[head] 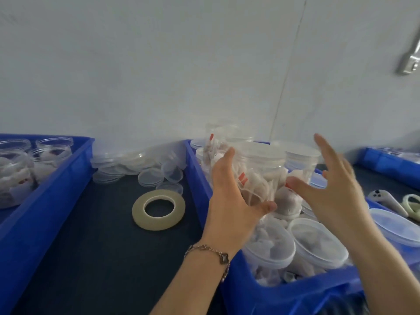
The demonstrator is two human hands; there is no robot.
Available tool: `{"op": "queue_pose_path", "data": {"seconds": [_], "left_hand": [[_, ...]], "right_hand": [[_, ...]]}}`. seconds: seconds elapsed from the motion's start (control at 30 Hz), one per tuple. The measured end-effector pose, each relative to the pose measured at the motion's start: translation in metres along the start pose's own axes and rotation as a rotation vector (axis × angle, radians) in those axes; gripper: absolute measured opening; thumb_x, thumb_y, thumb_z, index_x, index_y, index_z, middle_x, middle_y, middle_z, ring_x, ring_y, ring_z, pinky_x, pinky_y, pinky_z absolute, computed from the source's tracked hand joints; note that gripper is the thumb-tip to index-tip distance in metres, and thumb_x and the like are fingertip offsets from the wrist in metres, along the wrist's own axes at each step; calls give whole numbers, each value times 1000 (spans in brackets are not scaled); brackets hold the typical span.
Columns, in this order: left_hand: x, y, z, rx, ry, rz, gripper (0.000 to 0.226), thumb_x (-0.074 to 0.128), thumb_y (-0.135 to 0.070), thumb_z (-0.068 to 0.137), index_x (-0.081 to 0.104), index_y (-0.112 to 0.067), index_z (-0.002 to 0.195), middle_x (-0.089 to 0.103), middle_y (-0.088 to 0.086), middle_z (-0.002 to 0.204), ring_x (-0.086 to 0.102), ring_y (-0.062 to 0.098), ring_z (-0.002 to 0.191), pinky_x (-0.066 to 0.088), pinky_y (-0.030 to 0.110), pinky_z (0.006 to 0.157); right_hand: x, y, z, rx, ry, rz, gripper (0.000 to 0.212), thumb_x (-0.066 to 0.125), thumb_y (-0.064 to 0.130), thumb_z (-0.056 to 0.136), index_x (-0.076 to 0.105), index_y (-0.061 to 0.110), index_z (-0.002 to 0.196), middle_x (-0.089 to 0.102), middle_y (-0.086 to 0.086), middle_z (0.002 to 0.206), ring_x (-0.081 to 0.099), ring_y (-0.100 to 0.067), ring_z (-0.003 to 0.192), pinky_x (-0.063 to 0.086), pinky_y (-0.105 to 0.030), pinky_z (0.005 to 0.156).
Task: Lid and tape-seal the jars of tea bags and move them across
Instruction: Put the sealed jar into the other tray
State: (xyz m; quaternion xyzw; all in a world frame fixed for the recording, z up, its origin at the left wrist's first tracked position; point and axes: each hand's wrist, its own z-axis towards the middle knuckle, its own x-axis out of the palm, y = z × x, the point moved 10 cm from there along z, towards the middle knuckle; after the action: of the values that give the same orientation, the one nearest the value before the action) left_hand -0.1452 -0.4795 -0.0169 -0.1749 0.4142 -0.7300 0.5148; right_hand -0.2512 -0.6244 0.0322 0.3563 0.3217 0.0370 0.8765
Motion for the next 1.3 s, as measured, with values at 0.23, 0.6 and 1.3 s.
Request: {"op": "queue_pose_path", "data": {"seconds": [0.23,0.6,1.3], "left_hand": [[-7,-10,5,53,-75,507,121,72,-58,67,-32,-55,128,13,-7,155,24,14,137,37,27,99],[8,8,3,-68,100,362,103,61,-49,84,-21,-36,146,8,-3,158,37,15,132,40,33,106],[-486,-35,-139,-883,-293,1393,90,51,-62,83,8,-19,151,7,17,154,-2,34,144,11,48,116]], "right_hand": [[13,-17,16,62,-6,56,58,69,17,84,40,44,127,52,-3,109,50,-10,77,35,-22,59],[12,-1,-1,154,-9,-121,67,58,14,91,25,45,140,35,-17,140,45,-27,94,38,-37,72],[228,266,-163,-289,513,251,59,54,25,93,24,35,143,-6,13,154,-3,-8,142,15,-30,113]]}}
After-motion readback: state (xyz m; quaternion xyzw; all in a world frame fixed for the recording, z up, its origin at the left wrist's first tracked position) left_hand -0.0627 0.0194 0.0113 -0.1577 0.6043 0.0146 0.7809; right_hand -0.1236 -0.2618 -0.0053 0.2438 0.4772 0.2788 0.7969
